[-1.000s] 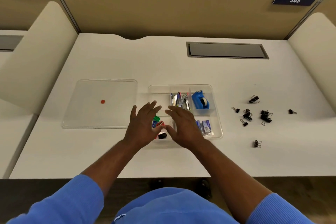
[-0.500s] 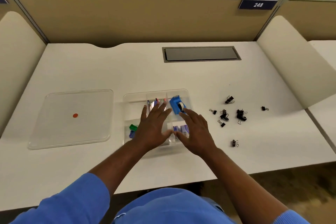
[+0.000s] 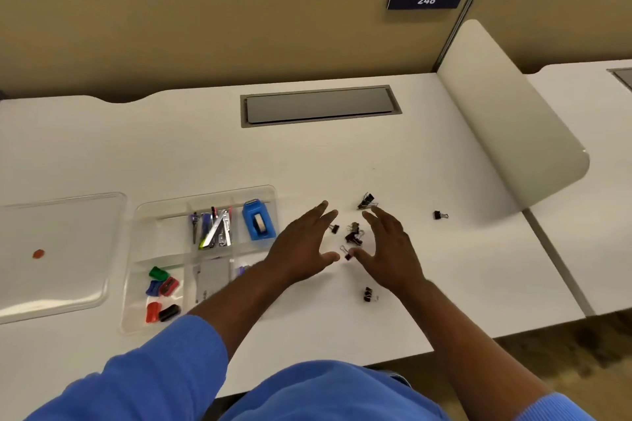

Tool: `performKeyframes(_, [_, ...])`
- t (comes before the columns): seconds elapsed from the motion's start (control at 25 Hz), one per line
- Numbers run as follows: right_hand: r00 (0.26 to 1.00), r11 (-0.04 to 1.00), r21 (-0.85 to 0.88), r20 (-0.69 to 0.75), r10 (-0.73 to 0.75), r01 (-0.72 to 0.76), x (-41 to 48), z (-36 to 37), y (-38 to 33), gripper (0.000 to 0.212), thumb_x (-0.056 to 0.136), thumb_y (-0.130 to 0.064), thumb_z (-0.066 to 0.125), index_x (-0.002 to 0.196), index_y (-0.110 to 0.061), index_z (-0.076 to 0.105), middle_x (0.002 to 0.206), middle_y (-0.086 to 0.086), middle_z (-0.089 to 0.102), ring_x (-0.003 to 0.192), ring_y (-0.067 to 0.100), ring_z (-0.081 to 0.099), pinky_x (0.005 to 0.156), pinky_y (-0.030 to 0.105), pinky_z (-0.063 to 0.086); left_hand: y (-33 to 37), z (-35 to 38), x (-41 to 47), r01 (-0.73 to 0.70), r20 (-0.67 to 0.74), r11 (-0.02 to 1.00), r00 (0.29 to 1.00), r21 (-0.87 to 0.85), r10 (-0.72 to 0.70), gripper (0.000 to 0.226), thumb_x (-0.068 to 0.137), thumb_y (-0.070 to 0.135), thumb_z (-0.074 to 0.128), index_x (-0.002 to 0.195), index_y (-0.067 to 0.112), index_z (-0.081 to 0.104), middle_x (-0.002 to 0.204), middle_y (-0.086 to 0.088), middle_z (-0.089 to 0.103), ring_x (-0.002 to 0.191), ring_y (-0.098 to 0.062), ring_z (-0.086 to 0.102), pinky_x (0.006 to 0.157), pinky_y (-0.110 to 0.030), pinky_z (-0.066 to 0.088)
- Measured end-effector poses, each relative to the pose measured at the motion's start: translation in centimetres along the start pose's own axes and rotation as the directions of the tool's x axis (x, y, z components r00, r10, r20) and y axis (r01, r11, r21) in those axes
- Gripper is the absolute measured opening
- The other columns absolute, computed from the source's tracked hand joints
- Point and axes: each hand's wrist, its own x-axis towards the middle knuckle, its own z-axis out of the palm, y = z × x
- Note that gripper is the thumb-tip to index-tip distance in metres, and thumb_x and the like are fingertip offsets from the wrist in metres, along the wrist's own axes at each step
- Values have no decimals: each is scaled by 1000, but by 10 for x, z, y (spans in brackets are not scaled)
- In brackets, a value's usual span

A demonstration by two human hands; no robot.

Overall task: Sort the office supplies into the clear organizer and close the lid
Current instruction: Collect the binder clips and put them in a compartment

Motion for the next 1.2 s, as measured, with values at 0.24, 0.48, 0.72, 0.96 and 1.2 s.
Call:
performKeyframes(0.24, [985, 993, -3, 130, 115, -115, 15, -13, 65, 84, 78, -46, 76, 150, -32, 36, 162, -12, 26, 147, 11, 23, 105, 39, 44, 26, 35, 44, 209, 146, 976, 966, 61, -215, 104, 75, 64, 72, 157, 31, 17, 168, 4, 7, 150, -22, 20, 115, -44, 29])
performKeyframes(0.48, [971, 997, 5, 226, 79, -82, 26, -13, 80, 73, 84, -44, 71, 149, -36, 38, 155, -12, 35, 140, 12, 33, 99, 36, 47, 38, 52, 59, 193, 152, 978, 967, 79, -203, 95, 76, 57, 74, 155, 37, 25, 166, 5, 17, 148, -19, 22, 114, -41, 31])
performKeyframes(0.72, [963, 999, 32, 268, 28, -38, 33, -11, 81, 46, 91, -30, 66, 137, -30, 59, 143, -10, 49, 129, 16, 44, 93, 32, 45, 44, 60, 62, 126, 130, 988, 982, 87, -137, 60, 90, 30, 66, 146, 36, 47, 158, 6, 35, 140, -19, 32, 105, -36, 35])
performKeyframes(0.96, [969, 999, 31, 247, 10, -19, 35, -13, 77, 28, 91, -17, 59, 116, -20, 70, 132, -6, 56, 110, 22, 57, 82, 30, 48, 45, 65, 67, 118, 82, 992, 989, 42, -121, 26, 91, 21, 65, 117, 24, 68, 121, 4, 55, 114, -20, 49, 80, -36, 47])
performKeyframes(1.2, [956, 997, 50, 291, 39, -56, 40, -17, 68, 47, 86, -13, 63, 132, -18, 59, 130, 0, 44, 98, 25, 61, 78, 30, 49, 47, 62, 71, 195, 77, 978, 979, -77, -189, 9, 86, 16, 65, 93, 22, 67, 104, 5, 47, 90, -19, 55, 71, -36, 49])
